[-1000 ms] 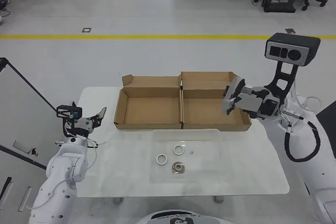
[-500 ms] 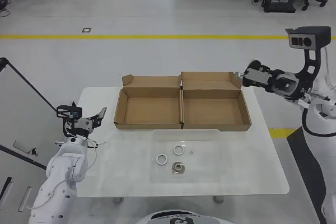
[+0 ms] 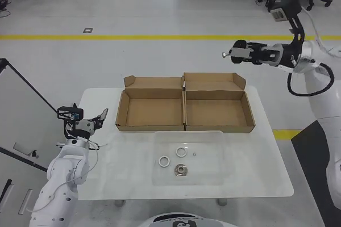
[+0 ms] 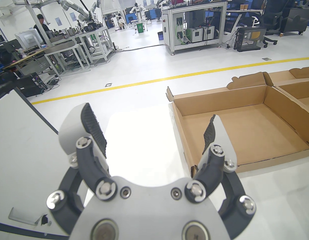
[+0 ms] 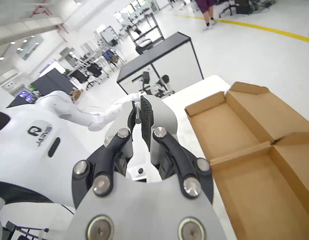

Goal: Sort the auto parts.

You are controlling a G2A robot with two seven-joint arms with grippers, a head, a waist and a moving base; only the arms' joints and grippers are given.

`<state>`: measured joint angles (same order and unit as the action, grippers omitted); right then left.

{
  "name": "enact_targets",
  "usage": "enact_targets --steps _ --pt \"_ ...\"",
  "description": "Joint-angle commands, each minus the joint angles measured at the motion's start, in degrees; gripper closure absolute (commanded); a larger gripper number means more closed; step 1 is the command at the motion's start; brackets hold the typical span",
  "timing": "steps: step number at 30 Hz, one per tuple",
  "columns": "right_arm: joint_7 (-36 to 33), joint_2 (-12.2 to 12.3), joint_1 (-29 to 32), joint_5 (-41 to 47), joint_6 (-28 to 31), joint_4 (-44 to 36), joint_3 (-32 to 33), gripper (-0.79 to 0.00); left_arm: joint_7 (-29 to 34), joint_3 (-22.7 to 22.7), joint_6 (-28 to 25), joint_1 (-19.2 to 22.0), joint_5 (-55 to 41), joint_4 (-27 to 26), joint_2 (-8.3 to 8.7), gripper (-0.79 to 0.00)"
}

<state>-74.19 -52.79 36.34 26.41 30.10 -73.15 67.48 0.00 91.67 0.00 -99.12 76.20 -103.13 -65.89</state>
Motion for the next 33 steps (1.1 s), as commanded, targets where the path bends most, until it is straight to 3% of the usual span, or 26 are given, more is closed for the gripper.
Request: enact_targets --steps 1,12,20,33 --pt "0.58 -0.09 -1.12 -5.08 0.58 2.23 -2.38 0.0 0.0 0.0 0.0 0.0 0.0 0.0 0.0 -0.785" --pt "4.16 0.19 -0.48 -21.59 4.15 10.18 -9.93 0.0 0.0 0.0 0.0 0.0 0.0 0.0 0.0 -0.785" --pt "6.53 0.03 -0.42 -33.68 3.19 14.14 -13.01 0.0 0.0 0.0 0.0 0.0 0.0 0.0 0.0 -0.785" --pt "4.67 -2.1 -9.33 -46.68 4.66 17.65 -19.76 0.0 0.0 0.0 0.0 0.0 0.0 0.0 0.0 -0.785"
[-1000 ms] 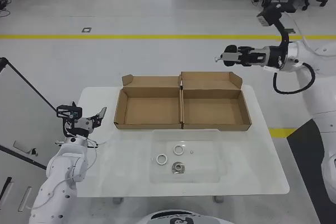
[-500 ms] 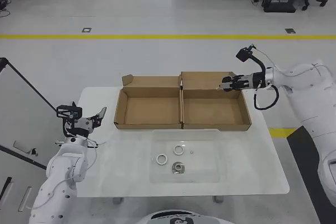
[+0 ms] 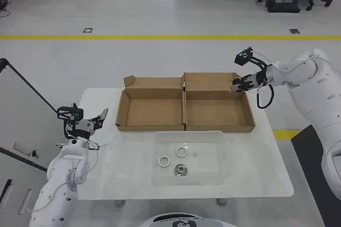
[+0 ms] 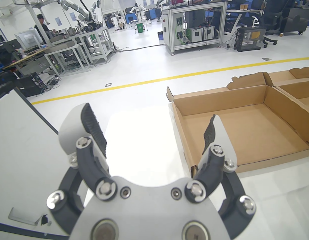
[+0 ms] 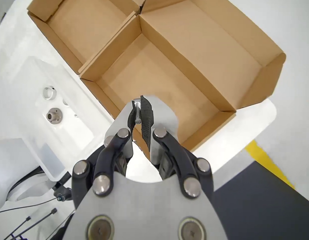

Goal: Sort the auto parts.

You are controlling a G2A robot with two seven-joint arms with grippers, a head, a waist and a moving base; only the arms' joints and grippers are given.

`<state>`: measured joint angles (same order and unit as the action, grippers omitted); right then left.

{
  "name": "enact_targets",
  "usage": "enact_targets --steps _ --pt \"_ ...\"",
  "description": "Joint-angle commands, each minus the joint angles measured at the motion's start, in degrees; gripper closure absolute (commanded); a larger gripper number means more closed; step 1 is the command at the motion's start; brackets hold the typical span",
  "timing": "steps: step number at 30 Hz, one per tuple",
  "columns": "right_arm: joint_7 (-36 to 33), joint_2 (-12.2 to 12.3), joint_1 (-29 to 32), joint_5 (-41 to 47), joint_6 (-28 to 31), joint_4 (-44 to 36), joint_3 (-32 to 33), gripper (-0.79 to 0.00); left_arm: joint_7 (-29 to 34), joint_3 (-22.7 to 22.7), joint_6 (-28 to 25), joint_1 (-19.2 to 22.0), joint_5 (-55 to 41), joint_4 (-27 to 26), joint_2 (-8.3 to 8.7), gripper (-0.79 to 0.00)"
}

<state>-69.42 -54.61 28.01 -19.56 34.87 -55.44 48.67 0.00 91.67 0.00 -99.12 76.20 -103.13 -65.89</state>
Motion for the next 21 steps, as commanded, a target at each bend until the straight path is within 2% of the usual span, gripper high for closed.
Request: enact_targets --steps 1,8,21 --pt "-0.18 -0.55 -1.91 -1.4 -0.19 -0.07 -1.91 0.0 0.0 0.0 0.0 0.0 0.0 0.0 0.0 -0.785" --pt "-0.24 -2.35 -6.7 -3.15 -0.25 0.52 -8.88 0.0 0.0 0.0 0.0 0.0 0.0 0.0 0.0 -0.785" --pt "-2.34 -6.53 -8.84 -5.46 -2.35 2.51 -21.11 0.0 0.0 0.0 0.0 0.0 0.0 0.0 0.0 -0.785"
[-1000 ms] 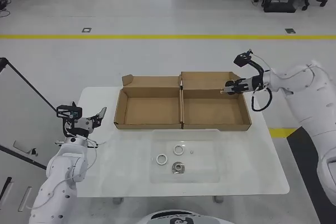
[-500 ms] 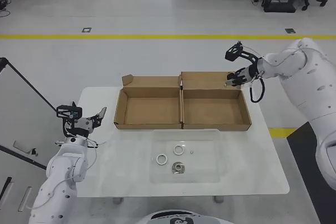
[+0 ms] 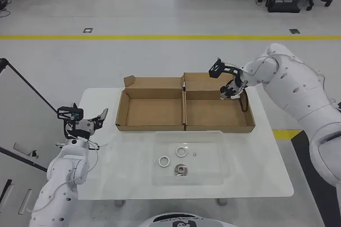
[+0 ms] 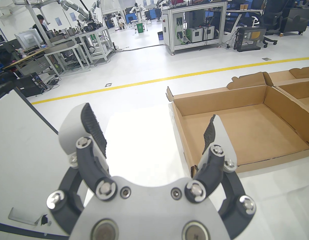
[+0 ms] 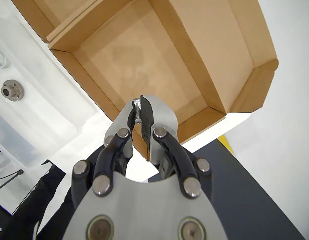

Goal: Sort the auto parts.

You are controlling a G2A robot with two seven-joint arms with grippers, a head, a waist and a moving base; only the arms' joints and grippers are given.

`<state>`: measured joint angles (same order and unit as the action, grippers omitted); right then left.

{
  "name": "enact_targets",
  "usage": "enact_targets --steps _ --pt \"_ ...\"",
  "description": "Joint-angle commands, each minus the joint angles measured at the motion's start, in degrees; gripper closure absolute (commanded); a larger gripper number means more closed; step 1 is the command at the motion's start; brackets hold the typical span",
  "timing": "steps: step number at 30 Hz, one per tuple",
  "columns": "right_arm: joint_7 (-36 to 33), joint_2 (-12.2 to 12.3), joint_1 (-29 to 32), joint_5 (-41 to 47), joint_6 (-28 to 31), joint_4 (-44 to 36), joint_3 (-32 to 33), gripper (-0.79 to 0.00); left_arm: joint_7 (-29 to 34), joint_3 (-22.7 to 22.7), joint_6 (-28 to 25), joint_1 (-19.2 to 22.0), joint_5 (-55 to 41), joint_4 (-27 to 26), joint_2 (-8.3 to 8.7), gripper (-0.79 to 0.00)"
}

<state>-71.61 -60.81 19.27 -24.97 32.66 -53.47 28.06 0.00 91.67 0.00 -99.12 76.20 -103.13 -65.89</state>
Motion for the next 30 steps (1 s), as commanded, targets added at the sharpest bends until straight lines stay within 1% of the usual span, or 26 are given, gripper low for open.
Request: enact_targets --steps 1,10,14,22,30 --pt "-0.32 -0.69 -0.05 -0.06 -0.32 1.01 -1.06 0.0 0.0 0.0 0.0 0.0 0.0 0.0 0.0 -0.785" --pt "1.25 -3.7 0.42 -2.82 -2.87 8.0 -4.21 0.0 0.0 0.0 0.0 0.0 0.0 0.0 0.0 -0.785" --pt "3.78 -4.96 1.01 -4.98 -3.33 11.88 -5.39 0.0 0.0 0.0 0.0 0.0 0.0 0.0 0.0 -0.785" --pt "6.63 -7.64 2.08 -6.9 -3.69 19.29 -7.03 0.0 0.0 0.0 0.0 0.0 0.0 0.0 0.0 -0.785" --pt "9.41 -9.91 2.44 -7.8 -3.14 23.58 -7.58 0.0 0.0 0.0 0.0 0.0 0.0 0.0 0.0 -0.785"
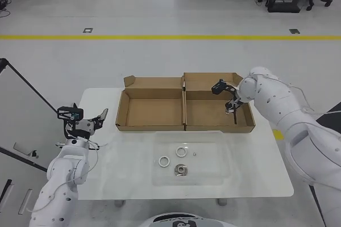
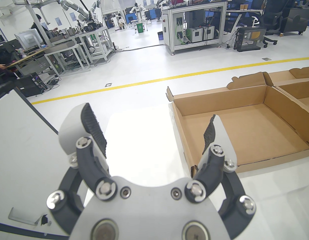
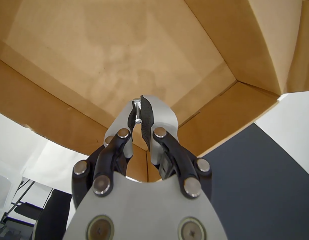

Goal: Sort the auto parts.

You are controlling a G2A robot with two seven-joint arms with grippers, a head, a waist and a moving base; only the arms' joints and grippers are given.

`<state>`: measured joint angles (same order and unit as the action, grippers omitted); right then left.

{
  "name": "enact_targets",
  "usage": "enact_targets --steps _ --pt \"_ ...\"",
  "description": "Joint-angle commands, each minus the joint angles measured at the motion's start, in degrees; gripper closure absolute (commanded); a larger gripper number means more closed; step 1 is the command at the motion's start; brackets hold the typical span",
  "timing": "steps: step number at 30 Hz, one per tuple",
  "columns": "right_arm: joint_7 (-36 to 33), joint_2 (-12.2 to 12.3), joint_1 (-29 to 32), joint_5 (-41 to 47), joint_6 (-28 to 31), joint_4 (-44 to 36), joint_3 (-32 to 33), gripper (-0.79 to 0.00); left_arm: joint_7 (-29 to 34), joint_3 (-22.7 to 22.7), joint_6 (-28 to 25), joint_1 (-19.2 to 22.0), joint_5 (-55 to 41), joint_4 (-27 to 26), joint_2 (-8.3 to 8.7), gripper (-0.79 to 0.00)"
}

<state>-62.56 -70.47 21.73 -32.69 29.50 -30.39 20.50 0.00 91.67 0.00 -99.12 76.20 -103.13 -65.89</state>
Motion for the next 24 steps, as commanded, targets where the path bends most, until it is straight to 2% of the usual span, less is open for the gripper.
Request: enact_targets --steps 1,22,24 --pt "0.69 -0.49 -0.03 -0.32 0.05 0.97 -0.07 0.0 0.0 0.0 0.0 0.0 0.0 0.0 0.0 -0.785" --pt "4.54 -4.68 0.84 -3.76 0.1 7.31 -0.6 0.0 0.0 0.0 0.0 0.0 0.0 0.0 0.0 -0.785" --pt "4.86 -4.97 0.84 -3.91 0.12 7.76 -0.52 -0.139 0.0 0.0 0.0 0.0 0.0 0.0 0.0 -0.785"
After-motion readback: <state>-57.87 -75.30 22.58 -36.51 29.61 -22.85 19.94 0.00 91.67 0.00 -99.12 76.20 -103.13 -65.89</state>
